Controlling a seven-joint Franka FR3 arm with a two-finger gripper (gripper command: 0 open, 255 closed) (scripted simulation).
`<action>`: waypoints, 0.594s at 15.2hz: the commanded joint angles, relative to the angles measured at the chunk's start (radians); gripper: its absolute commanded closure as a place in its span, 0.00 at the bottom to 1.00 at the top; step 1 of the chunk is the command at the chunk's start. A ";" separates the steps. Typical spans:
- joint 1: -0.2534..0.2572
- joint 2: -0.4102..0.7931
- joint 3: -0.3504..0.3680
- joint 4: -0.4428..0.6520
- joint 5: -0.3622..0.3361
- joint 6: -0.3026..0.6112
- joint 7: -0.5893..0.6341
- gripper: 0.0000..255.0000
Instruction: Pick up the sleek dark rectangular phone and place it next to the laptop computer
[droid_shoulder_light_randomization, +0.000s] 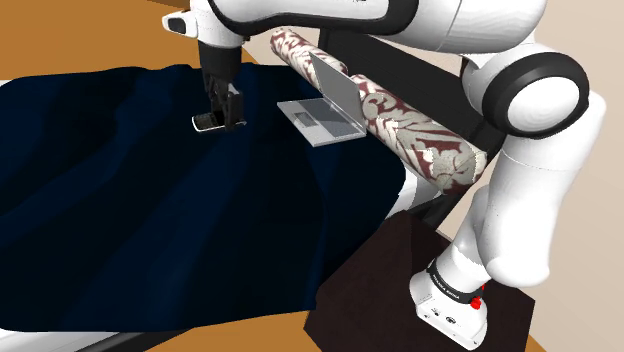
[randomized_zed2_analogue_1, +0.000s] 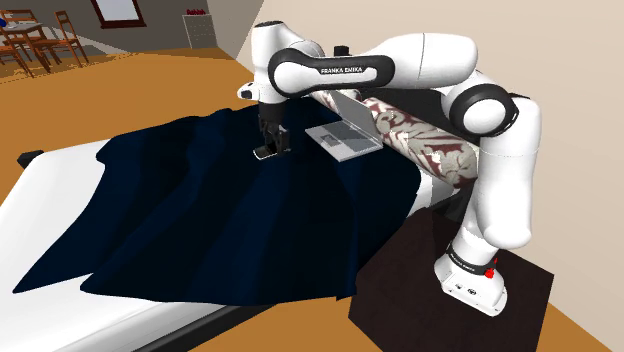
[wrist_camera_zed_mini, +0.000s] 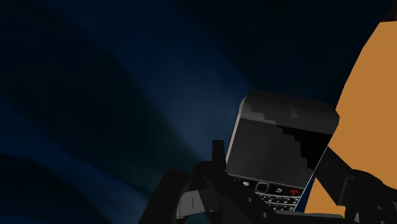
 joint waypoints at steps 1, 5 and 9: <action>0.001 0.011 0.000 0.042 -0.001 -0.032 -0.001 1.00; 0.005 0.030 0.000 0.125 -0.004 -0.096 -0.002 1.00; 0.010 0.057 0.001 0.220 -0.008 -0.164 -0.002 1.00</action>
